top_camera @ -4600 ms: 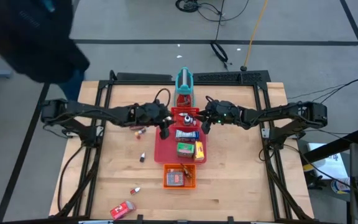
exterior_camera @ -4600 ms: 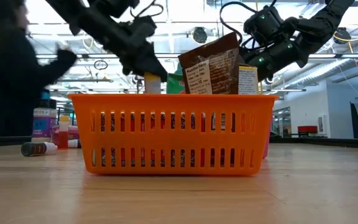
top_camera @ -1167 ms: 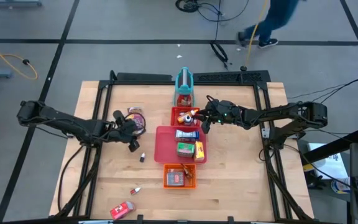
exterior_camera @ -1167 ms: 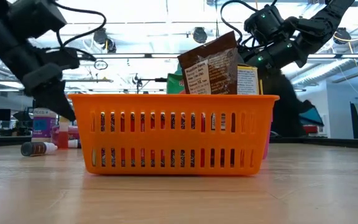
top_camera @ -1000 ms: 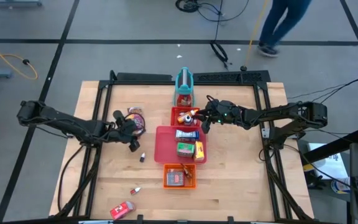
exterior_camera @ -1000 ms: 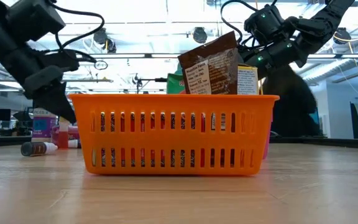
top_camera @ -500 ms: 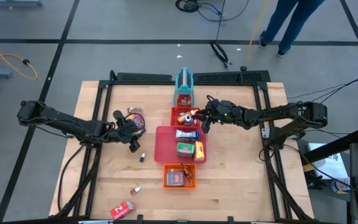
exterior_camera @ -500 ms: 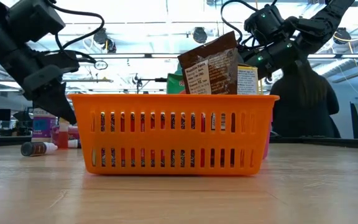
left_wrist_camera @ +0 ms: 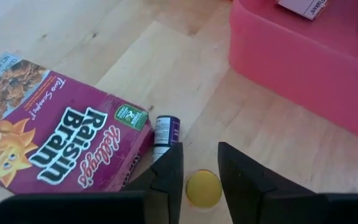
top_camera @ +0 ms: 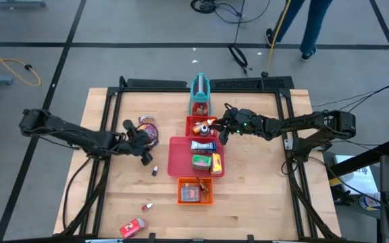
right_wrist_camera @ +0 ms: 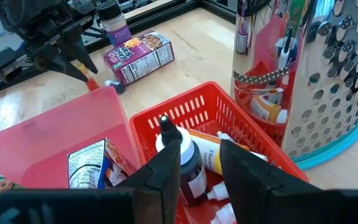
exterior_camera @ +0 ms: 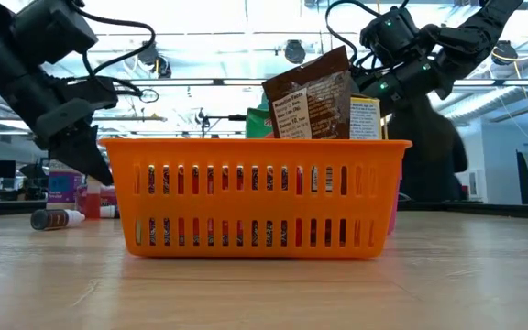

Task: Pick & Place Kitchen Items
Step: Put the orange food coloring bottle into the red bin

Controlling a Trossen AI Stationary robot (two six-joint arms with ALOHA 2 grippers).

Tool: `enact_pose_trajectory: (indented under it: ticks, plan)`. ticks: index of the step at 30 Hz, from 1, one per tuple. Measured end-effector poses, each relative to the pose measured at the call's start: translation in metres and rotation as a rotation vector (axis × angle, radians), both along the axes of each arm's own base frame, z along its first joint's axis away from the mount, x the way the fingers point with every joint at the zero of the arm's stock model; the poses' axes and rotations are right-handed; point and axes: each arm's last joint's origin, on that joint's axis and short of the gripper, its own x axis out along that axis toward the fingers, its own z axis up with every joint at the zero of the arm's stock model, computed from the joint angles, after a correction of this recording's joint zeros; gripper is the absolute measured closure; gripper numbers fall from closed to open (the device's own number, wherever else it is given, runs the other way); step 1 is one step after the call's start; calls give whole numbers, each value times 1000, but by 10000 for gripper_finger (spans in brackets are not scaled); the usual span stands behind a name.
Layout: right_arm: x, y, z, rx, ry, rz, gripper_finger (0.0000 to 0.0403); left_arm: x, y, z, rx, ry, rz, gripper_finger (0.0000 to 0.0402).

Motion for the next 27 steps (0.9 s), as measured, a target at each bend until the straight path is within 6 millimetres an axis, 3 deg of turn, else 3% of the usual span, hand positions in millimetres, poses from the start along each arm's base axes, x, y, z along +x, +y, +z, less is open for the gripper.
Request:
enact_pose_trajectory:
  ticks: [3,7,18,27]
  plan:
    - [0,0,0,0,0,0,298,3,0,-4,2,19,5,314]
    - [0,0,0,0,0,0,298,6,-1,-7,7,19,3,357]
    - [0,0,0,1,0,0,298,10,-2,-3,-26,-30,-30,357]
    - [0,0,0,1,1,1,298,28,-5,27,9,-104,-88,357]
